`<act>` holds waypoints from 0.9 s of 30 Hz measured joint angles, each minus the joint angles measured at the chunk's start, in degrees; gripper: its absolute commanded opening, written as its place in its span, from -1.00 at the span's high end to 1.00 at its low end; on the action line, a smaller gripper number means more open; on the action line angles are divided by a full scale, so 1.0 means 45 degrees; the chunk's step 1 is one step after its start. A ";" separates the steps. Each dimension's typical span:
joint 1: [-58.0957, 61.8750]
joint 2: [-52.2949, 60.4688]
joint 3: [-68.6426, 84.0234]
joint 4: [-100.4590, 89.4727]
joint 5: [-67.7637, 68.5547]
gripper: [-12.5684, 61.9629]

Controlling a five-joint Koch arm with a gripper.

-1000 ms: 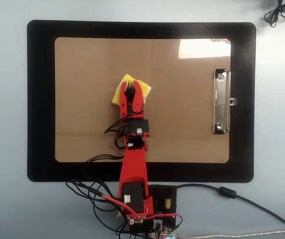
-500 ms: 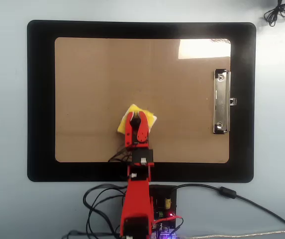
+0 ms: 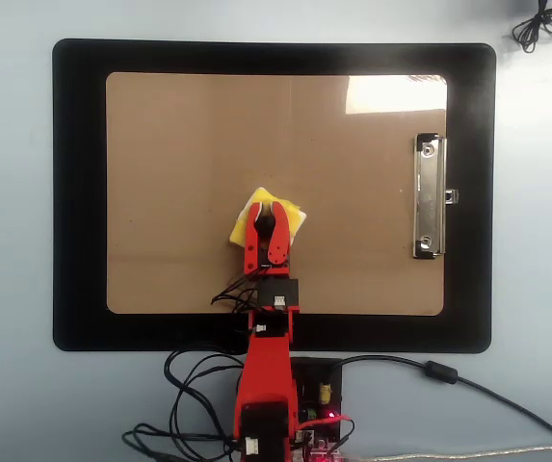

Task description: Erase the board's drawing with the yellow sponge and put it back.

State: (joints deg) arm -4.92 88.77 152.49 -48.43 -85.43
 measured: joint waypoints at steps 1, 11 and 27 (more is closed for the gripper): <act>-0.0195 0.0488 -0.0039 0.0332 0.0000 0.88; -0.6465 0.3984 -0.0605 0.4434 -0.0781 0.88; -1.1270 0.1426 -0.2598 0.4590 -0.2324 0.72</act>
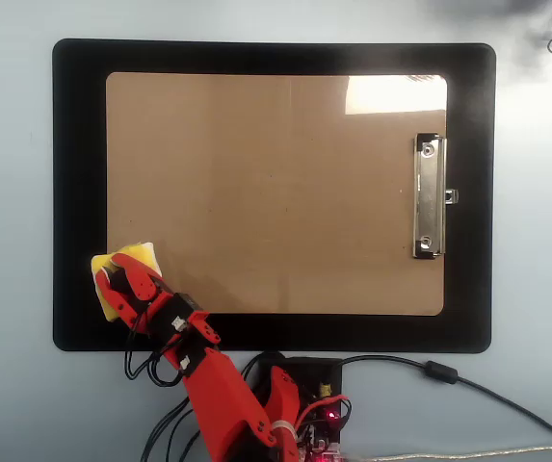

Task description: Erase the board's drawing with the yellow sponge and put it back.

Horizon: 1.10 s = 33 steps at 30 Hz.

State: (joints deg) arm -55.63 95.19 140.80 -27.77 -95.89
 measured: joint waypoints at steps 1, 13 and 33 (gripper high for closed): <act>-0.0020 -0.0098 -0.0078 -0.0020 -0.0020 0.52; -0.0469 0.0879 -0.0781 0.0586 -0.0020 -0.19; 0.8750 0.8223 -0.1699 2.3848 -0.0156 -0.25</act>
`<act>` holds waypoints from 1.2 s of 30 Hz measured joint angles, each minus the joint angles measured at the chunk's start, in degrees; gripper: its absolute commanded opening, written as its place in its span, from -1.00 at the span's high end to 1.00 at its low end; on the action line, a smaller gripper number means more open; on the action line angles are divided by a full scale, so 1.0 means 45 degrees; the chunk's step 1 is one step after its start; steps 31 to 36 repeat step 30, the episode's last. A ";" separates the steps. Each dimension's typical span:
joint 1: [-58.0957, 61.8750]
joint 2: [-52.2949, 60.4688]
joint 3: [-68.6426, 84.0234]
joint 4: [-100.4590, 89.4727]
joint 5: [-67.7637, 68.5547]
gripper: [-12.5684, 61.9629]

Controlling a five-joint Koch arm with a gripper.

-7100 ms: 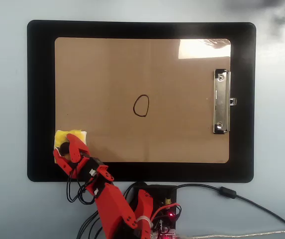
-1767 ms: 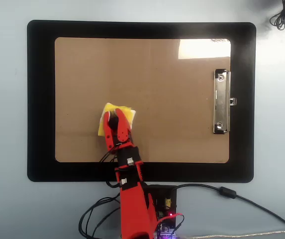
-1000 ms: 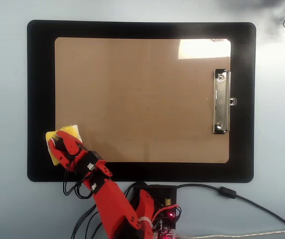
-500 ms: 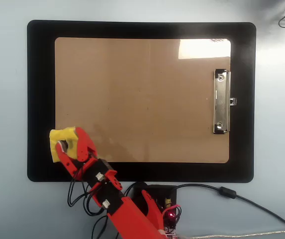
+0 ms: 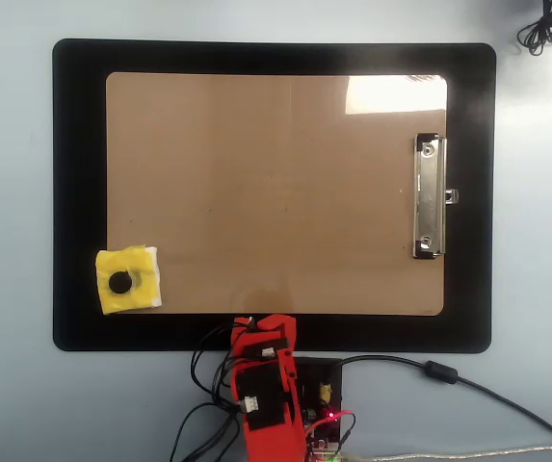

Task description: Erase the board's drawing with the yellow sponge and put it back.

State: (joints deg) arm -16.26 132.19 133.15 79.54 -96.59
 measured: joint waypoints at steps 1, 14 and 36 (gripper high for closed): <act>0.0039 0.0000 0.0000 0.0195 0.0000 -0.25; 0.1074 0.0000 0.1074 0.2969 0.0879 -0.25; 0.1602 0.0000 0.1152 0.2969 0.0898 -0.26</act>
